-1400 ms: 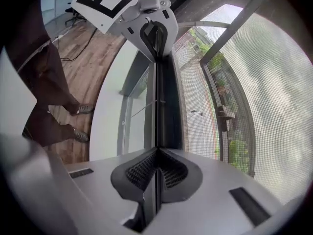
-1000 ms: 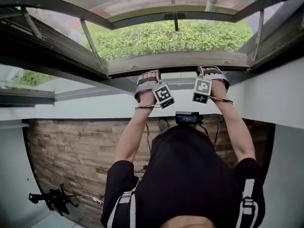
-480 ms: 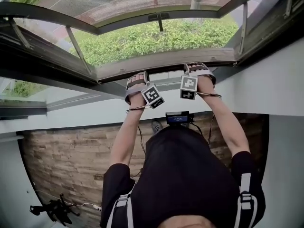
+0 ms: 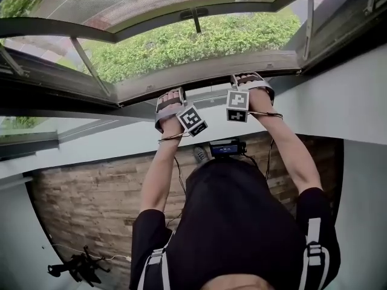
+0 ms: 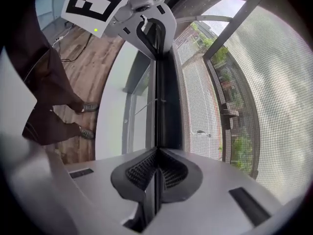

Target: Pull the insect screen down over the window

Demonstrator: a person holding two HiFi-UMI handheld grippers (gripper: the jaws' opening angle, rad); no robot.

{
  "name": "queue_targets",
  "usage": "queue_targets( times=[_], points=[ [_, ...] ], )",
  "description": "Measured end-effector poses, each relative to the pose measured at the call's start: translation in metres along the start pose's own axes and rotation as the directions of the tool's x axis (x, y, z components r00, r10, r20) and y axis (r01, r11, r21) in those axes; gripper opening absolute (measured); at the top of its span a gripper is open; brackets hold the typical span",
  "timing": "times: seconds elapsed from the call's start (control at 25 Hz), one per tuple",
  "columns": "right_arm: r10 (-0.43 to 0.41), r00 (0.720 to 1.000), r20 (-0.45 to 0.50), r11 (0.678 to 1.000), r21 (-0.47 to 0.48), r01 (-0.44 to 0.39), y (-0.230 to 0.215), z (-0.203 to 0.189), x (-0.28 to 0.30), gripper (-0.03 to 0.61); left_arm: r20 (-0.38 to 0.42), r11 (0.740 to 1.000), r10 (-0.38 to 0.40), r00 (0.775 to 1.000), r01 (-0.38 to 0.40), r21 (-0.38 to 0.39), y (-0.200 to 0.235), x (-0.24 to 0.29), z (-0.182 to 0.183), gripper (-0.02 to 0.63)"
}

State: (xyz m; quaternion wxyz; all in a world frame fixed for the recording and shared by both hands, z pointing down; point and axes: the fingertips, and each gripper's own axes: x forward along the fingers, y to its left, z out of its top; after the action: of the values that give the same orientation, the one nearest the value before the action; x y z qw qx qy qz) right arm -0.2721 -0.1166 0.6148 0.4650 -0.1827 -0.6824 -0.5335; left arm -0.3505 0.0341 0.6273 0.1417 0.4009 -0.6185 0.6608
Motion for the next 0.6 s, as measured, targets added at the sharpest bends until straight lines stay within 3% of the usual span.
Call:
queue_targets(
  times=[0.16,0.28,0.4,0.6],
  points=[
    [0.006,1.0,-0.028,1.0,-0.02,-0.007,0.003,-0.001,0.01,0.012,-0.001,0.996,0.084,0.996,-0.084,0.015,-0.003,0.01,0.002,-0.003],
    [0.03,1.0,0.004,1.0,0.0,-0.03,0.005,-0.001,0.008,0.012,0.009,1.0,0.023,1.0,-0.023,0.011,-0.009,0.008,0.003,-0.002],
    [-0.008,1.0,0.01,1.0,0.016,0.008,0.007,-0.003,0.007,0.012,-0.008,0.999,0.044,0.999,-0.043,0.023,-0.009,0.007,0.004,-0.002],
    [-0.003,1.0,0.029,1.0,0.029,0.002,-0.003,0.0,-0.001,0.014,0.011,1.0,0.005,1.0,-0.005,-0.014,-0.001,0.001,0.003,0.007]
  ],
)
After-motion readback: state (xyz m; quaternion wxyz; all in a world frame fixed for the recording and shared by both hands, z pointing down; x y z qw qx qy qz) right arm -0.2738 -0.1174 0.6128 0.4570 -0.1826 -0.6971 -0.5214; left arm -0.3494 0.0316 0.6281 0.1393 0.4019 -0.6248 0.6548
